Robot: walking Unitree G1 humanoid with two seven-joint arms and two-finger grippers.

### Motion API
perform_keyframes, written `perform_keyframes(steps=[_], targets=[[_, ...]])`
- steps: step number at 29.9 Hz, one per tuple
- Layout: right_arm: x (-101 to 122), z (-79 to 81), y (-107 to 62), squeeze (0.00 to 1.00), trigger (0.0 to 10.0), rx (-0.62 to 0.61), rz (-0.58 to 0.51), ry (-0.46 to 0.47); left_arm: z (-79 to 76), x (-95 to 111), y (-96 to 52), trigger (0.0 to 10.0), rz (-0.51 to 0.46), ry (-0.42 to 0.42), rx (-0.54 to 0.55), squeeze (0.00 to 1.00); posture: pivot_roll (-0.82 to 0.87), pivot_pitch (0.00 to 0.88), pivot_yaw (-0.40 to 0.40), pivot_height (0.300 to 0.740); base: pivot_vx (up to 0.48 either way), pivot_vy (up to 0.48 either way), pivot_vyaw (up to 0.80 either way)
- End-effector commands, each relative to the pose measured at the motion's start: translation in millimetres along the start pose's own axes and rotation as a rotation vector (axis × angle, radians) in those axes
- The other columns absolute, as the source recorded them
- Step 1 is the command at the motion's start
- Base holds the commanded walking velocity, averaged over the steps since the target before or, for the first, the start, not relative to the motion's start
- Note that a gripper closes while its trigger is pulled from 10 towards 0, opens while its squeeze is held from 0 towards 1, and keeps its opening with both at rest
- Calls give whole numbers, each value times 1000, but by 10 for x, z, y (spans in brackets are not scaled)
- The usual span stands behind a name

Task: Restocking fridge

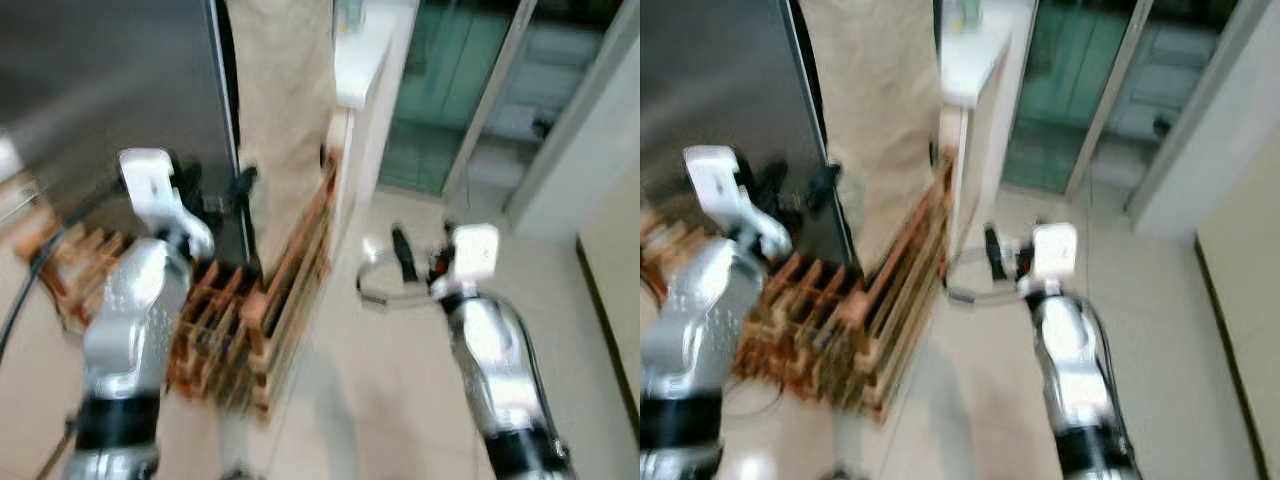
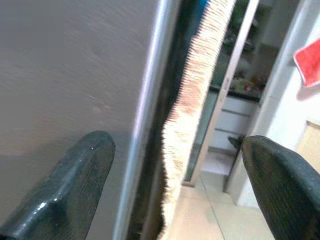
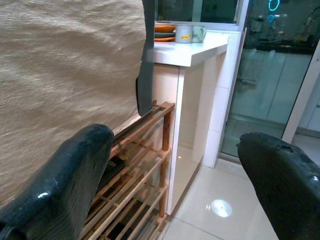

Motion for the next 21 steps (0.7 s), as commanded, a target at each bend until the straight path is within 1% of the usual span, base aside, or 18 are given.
perform_keyframes(steps=[1,5,8,10,11,12,14,15,17,18,19,20,21], targets=[[10,-48,14,0,10000,-10,-2,-9,-97,-7,23,10000,3,17,-39,0,-121,0,-32,740,0,0,0],[7,-47,23,0,10000,-10,-2,-10,-121,-18,37,10000,4,14,-46,0,-121,0,-31,740,0,0,0],[21,-52,35,0,10000,-12,-9,-9,-109,-32,83,10000,4,46,-21,0,-125,0,-28,740,0,0,0],[22,-52,35,0,10000,-12,-10,-9,-106,-32,85,10000,3,50,-18,0,-125,0,-28,740,0,0,0],[19,-59,31,0,10000,-14,-10,-10,-79,-63,106,10000,11,59,9,0,-130,0,-22,740,0,0,0],[19,-59,31,0,10000,-14,-10,-10,-79,-63,106,10000,11,59,9,0,-130,0,-22,740,0,0,0],[14,-73,21,0,10000,-23,-12,-9,-12,-56,118,10000,3,67,79,0,-136,0,-17,740,0,0,0],[14,-73,21,0,10000,-23,-12,-9,-12,-56,118,10000,3,67,79,0,-136,0,-17,740,0,0,0],[4,-74,8,0,10000,-25,-11,-8,63,-57,110,10000,7,83,131,0,-138,0,-16,740,0,0,0],[-1,-73,3,0,10000,-25,-10,-9,101,-59,108,10000,7,78,153,0,-138,0,-16,740,0,0,0],[-1,-73,3,0,10000,-25,-10,-9,101,-59,108,10000,7,78,153,0,-138,0,-16,740,0,0,0],[-6,-74,-3,0,10000,-24,-8,-10,153,-48,102,10000,3,67,182,0,-139,0,-15,740,0,0,0],[-7,-77,-5,0,10000,-24,-7,-10,174,-41,98,10000,1,56,192,0,-139,0,-15,740,0,0,0]])
Point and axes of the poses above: a point about 5 cm out from each wrist's last joint towards the gripper, its own y axis pointing out of the wrist towards the gripper, its own x axis along the axis of the wrist's last joint, z = x × y, the point moved 2 cm from there along y, pointing out of the wrist towards the gripper, and after that the axes turned 2 degrees about y, right-handed, at the moved point
